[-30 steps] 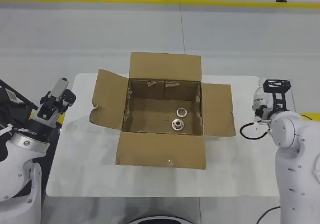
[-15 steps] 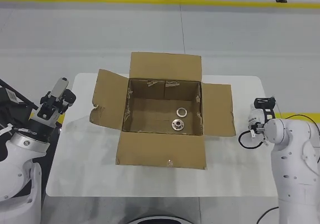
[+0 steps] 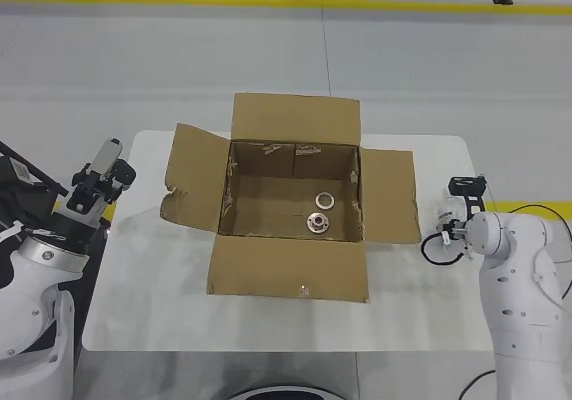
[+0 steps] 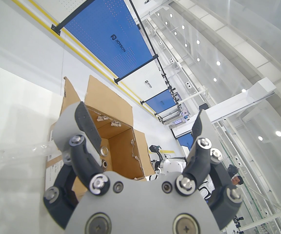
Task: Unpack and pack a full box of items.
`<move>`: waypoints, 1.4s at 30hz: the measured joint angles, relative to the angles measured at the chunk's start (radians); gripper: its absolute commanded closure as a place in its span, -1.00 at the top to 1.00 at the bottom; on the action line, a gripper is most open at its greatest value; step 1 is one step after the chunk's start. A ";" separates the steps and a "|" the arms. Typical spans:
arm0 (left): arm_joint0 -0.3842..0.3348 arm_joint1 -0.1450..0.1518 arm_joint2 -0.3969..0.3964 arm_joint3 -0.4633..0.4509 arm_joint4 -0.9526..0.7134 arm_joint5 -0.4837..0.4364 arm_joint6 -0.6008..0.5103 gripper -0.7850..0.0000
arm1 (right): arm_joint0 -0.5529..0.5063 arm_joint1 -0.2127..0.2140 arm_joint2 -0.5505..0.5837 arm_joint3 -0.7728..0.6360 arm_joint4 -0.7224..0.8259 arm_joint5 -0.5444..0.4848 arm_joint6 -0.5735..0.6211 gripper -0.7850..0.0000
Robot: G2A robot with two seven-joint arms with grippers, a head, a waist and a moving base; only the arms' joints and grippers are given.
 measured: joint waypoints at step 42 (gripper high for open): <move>0.000 0.000 0.000 0.000 0.000 0.000 0.000 1.00 | 0.307 -0.079 -0.573 -0.170 0.438 -0.138 -0.100 -0.07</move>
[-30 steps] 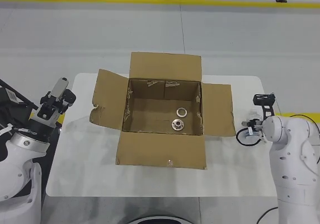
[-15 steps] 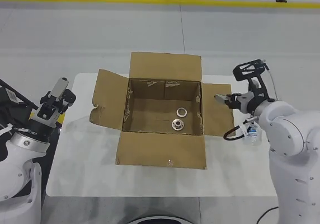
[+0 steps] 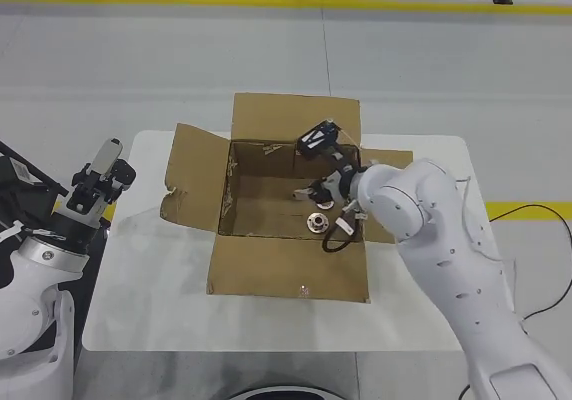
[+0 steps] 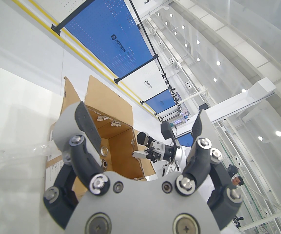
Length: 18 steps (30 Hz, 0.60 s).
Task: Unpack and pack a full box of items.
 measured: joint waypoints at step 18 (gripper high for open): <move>0.000 0.000 0.000 0.000 0.000 0.000 0.000 1.00 | 0.097 -0.047 -0.167 0.273 -0.119 0.012 -0.004 -0.17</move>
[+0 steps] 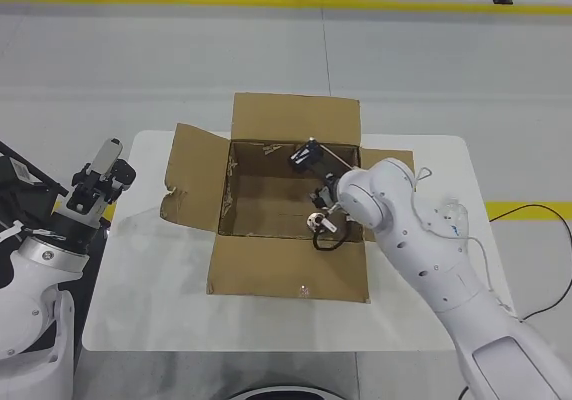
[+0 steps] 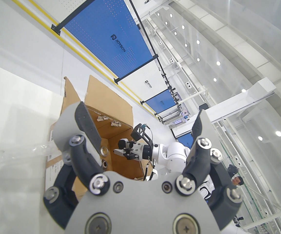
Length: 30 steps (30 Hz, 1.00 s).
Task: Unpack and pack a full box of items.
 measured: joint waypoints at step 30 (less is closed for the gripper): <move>0.000 0.000 0.000 0.000 0.000 0.000 0.000 1.00 | 0.069 -0.100 -0.126 0.305 -0.147 0.094 -0.097 -0.18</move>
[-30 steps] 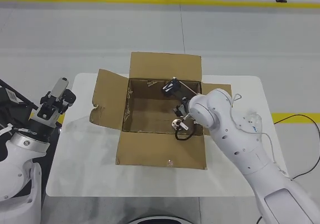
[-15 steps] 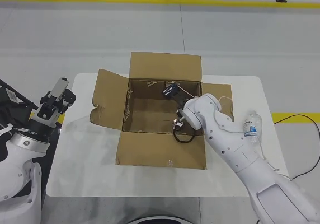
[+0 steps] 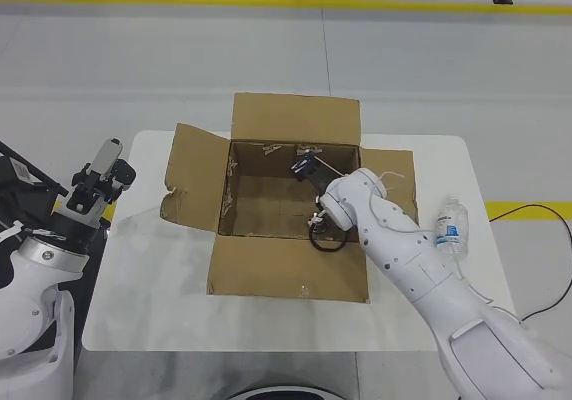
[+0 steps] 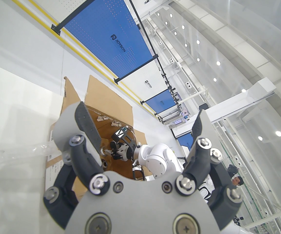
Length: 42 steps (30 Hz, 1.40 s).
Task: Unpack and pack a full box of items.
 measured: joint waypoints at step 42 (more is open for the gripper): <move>0.000 0.000 0.000 0.000 0.000 0.000 0.000 1.00 | 0.024 -0.048 0.089 0.111 0.168 -0.150 0.010 -1.00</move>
